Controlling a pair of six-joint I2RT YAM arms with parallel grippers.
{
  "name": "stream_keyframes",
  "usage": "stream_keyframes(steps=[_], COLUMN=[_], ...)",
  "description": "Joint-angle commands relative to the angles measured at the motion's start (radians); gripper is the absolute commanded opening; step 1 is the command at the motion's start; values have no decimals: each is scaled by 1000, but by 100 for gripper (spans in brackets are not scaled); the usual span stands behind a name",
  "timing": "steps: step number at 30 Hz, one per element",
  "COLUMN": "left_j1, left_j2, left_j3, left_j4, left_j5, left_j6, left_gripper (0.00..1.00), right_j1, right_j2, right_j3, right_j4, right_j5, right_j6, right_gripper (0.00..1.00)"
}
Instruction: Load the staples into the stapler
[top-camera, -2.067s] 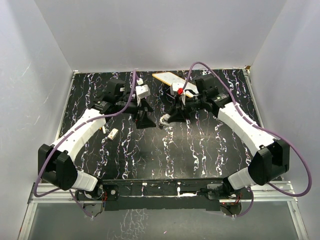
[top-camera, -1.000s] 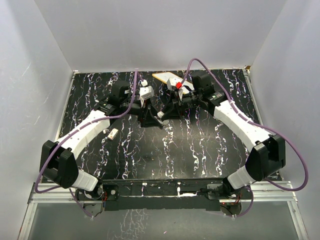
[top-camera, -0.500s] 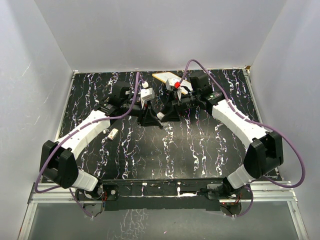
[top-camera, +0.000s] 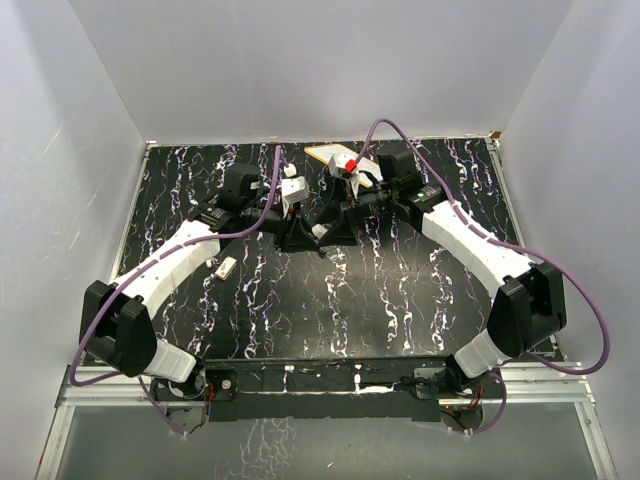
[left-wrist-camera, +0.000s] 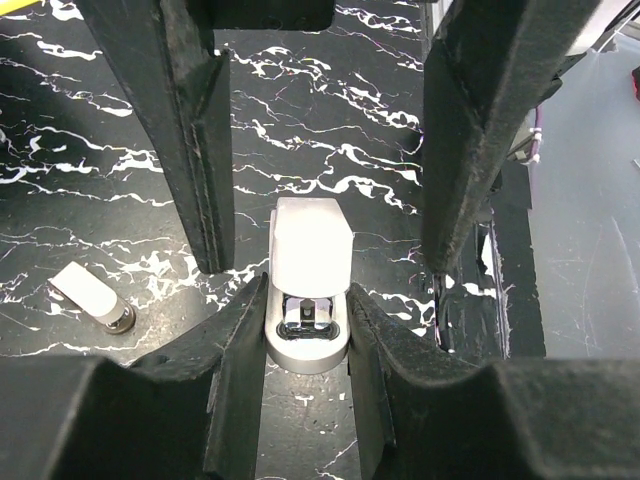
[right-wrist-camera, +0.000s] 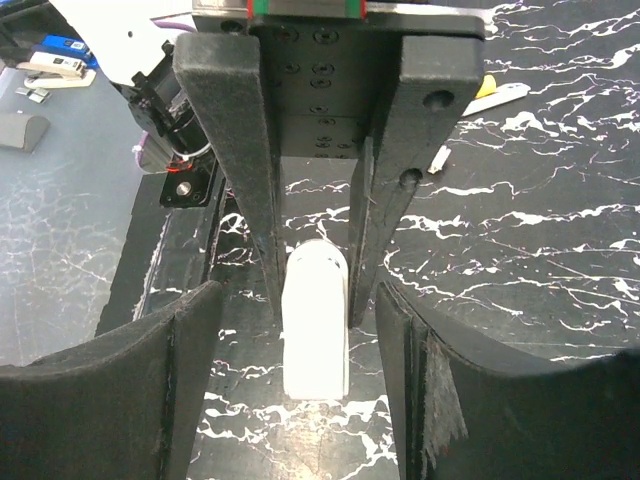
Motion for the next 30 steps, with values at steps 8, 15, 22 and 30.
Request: stream_keyframes(steps=[8,15,22,30], left_j1=[-4,-4,13,37], left_j2=[-32,-44,-61,-61], left_j3=[14,6,-20,-16], left_j4=[-3,-18,-11,44], left_j5=[0,-15,5,50], left_j6=[22,55,77,0], left_gripper=[0,0,0,0], right_j1=[35,32,-66,-175], right_j2=[11,-4,-113,-204], right_j3=[22,11,-123,-285], right_j4=[67,81,150,195], right_j5=[33,98,127,94], right_j6=[42,69,93,92], right_gripper=[52,20,14,18])
